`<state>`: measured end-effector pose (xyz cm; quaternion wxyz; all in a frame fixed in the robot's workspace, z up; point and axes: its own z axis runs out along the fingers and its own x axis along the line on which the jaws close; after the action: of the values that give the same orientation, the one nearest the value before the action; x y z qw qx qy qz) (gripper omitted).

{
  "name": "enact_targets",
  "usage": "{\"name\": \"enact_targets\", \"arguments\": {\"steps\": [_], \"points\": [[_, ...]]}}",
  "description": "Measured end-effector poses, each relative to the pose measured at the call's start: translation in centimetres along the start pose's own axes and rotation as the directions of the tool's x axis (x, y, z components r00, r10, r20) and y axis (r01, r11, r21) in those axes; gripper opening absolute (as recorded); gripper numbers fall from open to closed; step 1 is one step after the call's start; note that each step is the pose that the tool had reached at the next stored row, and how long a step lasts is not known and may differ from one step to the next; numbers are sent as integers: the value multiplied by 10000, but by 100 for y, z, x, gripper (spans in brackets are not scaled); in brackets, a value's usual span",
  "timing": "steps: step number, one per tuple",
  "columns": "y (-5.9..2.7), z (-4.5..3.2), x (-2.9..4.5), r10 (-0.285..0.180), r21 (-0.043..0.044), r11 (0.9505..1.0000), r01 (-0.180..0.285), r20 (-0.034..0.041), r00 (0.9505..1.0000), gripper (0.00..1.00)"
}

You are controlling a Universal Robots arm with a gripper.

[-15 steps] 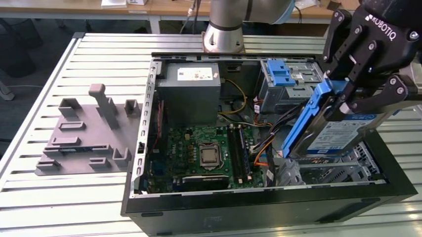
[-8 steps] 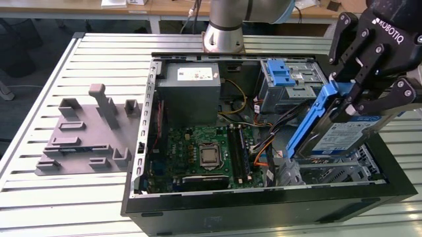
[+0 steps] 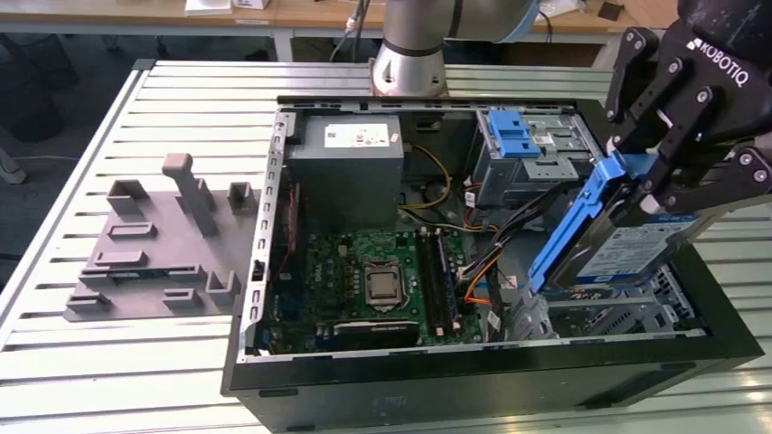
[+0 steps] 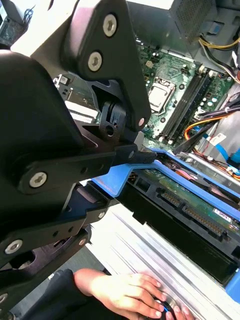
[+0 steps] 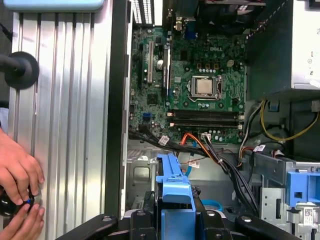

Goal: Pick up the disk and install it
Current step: 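Insert the disk into the insertion slot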

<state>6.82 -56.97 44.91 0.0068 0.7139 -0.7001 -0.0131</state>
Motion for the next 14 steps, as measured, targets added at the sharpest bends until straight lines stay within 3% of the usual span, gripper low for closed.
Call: {"name": "enact_targets", "arguments": {"steps": [7,14], "points": [[-111,25,1,26,-7,10000,-26,-2,10000,36],[-121,59,2,159,-5,9999,-159,3,9999,36]]}}
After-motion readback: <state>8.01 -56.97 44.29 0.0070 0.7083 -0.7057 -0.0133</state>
